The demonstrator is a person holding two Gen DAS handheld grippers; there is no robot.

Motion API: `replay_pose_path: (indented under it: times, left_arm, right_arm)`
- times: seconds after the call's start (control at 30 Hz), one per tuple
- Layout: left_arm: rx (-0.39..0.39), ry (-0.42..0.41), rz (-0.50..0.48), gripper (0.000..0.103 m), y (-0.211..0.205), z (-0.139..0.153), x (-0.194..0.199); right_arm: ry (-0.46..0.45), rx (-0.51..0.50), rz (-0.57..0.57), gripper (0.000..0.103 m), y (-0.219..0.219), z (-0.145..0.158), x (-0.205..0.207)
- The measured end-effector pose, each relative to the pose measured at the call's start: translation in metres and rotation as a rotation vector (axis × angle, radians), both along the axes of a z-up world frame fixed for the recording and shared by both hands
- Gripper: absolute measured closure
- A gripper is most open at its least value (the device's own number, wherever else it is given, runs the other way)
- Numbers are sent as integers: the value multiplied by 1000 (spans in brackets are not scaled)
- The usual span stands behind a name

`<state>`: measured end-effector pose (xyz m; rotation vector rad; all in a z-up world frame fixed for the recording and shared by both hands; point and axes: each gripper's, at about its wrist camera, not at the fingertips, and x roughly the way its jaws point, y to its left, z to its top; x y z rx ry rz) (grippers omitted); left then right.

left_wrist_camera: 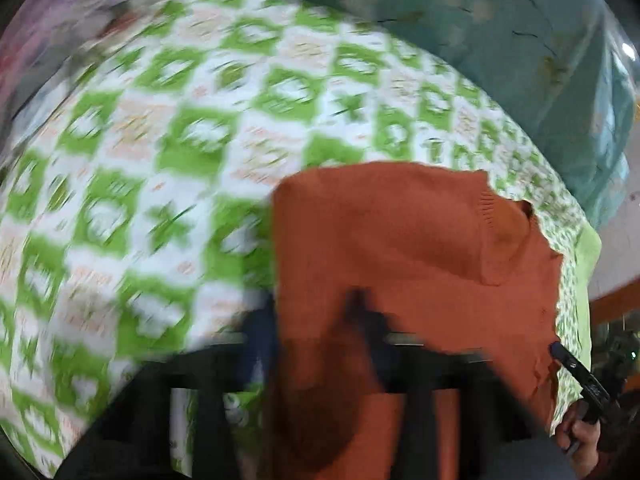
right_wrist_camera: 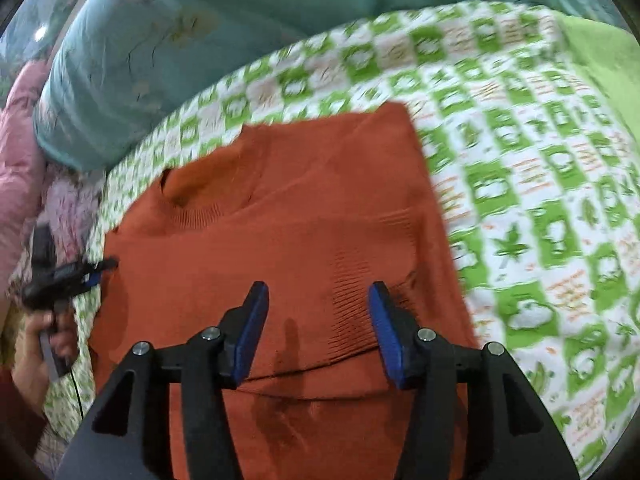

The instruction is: Fold small clothes

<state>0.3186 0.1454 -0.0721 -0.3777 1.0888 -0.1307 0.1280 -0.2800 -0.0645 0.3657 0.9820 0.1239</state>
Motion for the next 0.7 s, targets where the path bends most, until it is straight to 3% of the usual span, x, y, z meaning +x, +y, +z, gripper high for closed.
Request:
replay_pose_path:
  times: [0.13,0.27,0.4,0.53,0.7]
  left_arm:
    - [148,-148,-4,94,-12,29,1]
    - [243,-83,36,89,-5,7,13]
    - [303,-106,61,85,-8,13,8]
    - [322,-113,113,78,1,27,2]
    - [256,-127,149,79,14,48,-29]
  right_arm:
    - [21,-5,42,50,7,-11,5]
    - [46,-50,40,52,9,-22,8]
    - [45,-72,9,52,6,-16,4]
    - [46,-53,-41,52,-10,-9,-3]
    - [22,-54,-79,50,-21,7,-13]
